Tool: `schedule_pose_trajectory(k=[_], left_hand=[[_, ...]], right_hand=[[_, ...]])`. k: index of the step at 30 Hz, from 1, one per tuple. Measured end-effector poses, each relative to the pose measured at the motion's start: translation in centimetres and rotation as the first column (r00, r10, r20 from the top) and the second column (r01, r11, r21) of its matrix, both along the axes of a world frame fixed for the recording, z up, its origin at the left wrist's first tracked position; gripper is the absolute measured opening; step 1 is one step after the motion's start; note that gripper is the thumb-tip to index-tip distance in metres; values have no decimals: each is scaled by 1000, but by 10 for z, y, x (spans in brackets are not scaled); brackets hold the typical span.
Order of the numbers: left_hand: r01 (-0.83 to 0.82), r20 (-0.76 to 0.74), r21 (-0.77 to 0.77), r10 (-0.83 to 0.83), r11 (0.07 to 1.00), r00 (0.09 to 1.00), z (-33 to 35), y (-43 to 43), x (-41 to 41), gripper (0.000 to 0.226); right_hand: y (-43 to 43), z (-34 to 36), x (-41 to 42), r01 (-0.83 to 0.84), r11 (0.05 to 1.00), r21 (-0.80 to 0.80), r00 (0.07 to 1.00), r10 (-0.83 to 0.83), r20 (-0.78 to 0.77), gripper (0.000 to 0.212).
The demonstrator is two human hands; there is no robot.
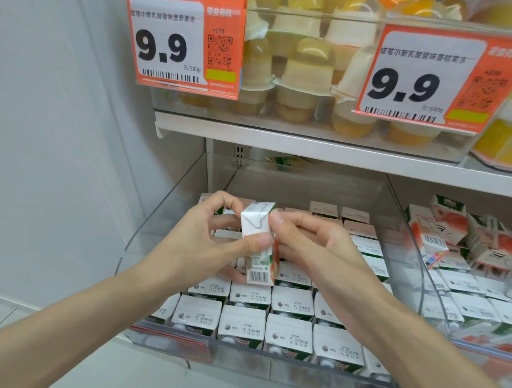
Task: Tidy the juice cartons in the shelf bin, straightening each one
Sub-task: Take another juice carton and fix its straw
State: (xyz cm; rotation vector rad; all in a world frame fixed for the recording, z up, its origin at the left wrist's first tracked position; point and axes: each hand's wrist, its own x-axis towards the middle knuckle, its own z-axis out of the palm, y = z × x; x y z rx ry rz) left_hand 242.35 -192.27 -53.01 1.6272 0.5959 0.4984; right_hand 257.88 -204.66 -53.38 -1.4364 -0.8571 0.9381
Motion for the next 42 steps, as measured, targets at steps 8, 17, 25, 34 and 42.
schedule_pose_trajectory(k=[8, 17, 25, 34, 42], left_hand=[[20, -92, 71, -14, 997, 996, -8, 4, 3, 67], [90, -87, 204, -74, 975, 994, -11, 2, 2, 42], [-21, -47, 444, 47, 896, 998, -5, 9, -2, 46], [-115, -74, 631, 208, 767, 975, 7, 35, -27, 71], [-168, -29, 744, 283, 647, 959, -10, 46, -48, 48]], right_hand=[[1, -1, 2, -8, 999, 49, 994, 13, -108, 37], [2, 2, 4, 14, 990, 139, 979, 15, -202, 30], [0, 5, 13, 35, 973, 230, 937, -113, 332, 34], [43, 1, 7, -43, 957, 287, 810, -134, 570, 35], [94, -7, -6, 35, 979, 200, 795, -148, 588, 38]])
